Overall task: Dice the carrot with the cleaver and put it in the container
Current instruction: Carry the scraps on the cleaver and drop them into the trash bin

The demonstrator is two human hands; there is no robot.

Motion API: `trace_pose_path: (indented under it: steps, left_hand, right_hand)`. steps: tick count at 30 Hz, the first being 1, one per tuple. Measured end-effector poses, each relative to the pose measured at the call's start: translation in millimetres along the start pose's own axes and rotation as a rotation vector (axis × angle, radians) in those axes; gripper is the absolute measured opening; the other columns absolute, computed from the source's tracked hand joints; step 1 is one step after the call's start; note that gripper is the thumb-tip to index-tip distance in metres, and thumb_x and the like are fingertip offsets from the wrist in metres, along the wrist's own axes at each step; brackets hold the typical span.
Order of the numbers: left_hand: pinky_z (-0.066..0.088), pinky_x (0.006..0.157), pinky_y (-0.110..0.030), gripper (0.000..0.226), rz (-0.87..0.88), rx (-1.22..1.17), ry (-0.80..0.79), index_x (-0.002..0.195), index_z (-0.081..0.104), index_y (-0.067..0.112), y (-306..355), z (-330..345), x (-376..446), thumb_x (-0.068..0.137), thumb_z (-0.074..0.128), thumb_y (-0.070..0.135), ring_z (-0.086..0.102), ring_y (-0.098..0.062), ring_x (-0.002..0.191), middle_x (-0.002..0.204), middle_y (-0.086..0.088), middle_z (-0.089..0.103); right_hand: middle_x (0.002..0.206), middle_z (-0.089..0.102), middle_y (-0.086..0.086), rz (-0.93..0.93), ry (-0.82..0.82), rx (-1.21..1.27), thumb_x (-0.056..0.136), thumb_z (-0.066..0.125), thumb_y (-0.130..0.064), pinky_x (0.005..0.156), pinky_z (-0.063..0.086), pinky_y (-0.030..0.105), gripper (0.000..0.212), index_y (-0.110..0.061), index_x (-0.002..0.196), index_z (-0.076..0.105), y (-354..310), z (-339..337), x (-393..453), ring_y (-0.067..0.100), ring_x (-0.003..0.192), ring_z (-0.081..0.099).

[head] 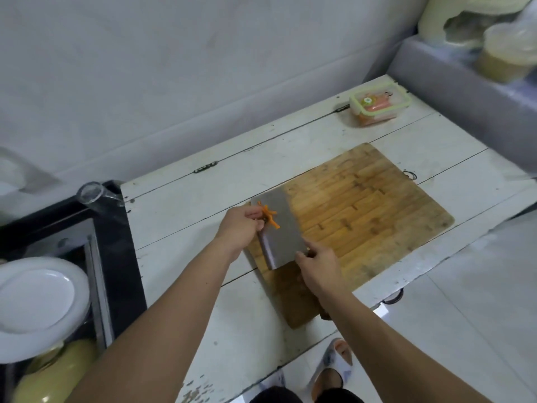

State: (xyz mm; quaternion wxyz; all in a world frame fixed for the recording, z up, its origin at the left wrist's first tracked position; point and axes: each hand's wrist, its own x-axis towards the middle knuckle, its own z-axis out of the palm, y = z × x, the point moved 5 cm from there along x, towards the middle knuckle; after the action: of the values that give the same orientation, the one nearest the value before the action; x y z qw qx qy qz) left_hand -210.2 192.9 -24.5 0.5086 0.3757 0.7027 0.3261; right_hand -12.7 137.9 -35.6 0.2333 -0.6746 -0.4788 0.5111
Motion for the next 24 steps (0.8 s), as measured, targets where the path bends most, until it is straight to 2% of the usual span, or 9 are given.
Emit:
trace_pose_path:
  steps: [2,5,8,11,14,20,24]
  left_hand:
    - [0.057,0.096,-0.031,0.042,0.011,-0.104,0.063,0.098,0.074,0.020,3.1,-10.5,-4.5,0.091,0.053,-0.016,0.071,-0.019,0.105,0.115,-0.010,0.073]
    - [0.060,0.080,-0.031,0.041,0.067,-0.251,0.281,0.098,0.072,0.011,4.9,-36.9,-29.8,0.091,0.041,-0.015,0.073,-0.019,0.082,0.097,-0.009,0.075]
    - [0.056,0.077,-0.031,0.042,0.192,-0.060,0.377,0.093,0.071,0.017,-4.1,-47.3,-60.1,0.093,0.040,-0.012,0.069,-0.015,0.079,0.095,0.002,0.074]
    - [0.052,0.085,-0.025,0.037,0.295,0.146,0.317,0.099,0.070,0.021,-17.5,-36.8,-74.0,0.097,0.044,-0.005,0.067,-0.015,0.092,0.102,0.007,0.071]
    - [0.048,0.086,-0.018,0.031,0.378,0.244,0.215,0.108,0.071,0.018,-28.2,-14.2,-82.8,0.100,0.048,-0.001,0.066,-0.012,0.100,0.107,0.005,0.071]
    - [0.055,0.087,-0.026,0.041,0.549,0.305,-0.024,0.104,0.068,0.026,-43.9,52.3,-141.8,0.097,0.044,-0.007,0.067,-0.010,0.098,0.102,0.009,0.068]
    - [0.053,0.090,-0.035,0.044,0.814,0.445,-0.070,0.125,0.067,0.017,-50.3,75.6,-201.2,0.094,0.045,-0.004,0.060,-0.021,0.111,0.127,-0.001,0.053]
  right_hand:
    - [0.068,0.068,0.000,0.013,-0.031,0.109,0.095,0.058,-0.014,0.052,0.055,0.038,0.042,-0.034,0.132,0.062,1.8,-4.6,-2.8,0.020,0.052,0.060]
    - [0.067,0.068,-0.004,0.015,-0.051,0.202,0.095,0.059,-0.011,0.053,0.052,0.039,0.037,-0.035,0.122,0.069,3.9,-16.5,-13.8,0.023,0.053,0.057]
    - [0.068,0.066,-0.001,0.010,-0.071,0.251,0.096,0.059,-0.012,0.057,0.049,0.038,0.035,-0.035,0.121,0.070,9.1,-28.7,-31.4,0.024,0.058,0.057]
    - [0.067,0.063,0.005,0.016,-0.017,0.298,0.095,0.059,-0.011,0.054,0.047,0.036,0.034,-0.036,0.114,0.072,20.5,-42.9,-56.4,0.025,0.056,0.055]
    - [0.068,0.060,0.011,0.047,0.081,0.399,0.094,0.059,-0.006,0.051,0.045,0.035,0.034,-0.029,0.114,0.074,39.0,-59.2,-89.5,0.026,0.052,0.052]
    - [0.073,0.060,0.013,0.088,0.261,0.501,0.090,0.061,-0.001,0.052,0.045,0.036,0.034,-0.021,0.114,0.074,89.3,-91.0,-177.4,0.028,0.053,0.052]
    - [0.073,0.059,0.012,0.094,0.343,0.519,0.089,0.061,-0.002,0.052,0.044,0.036,0.031,-0.022,0.107,0.076,122.4,-108.2,-246.6,0.028,0.052,0.051]
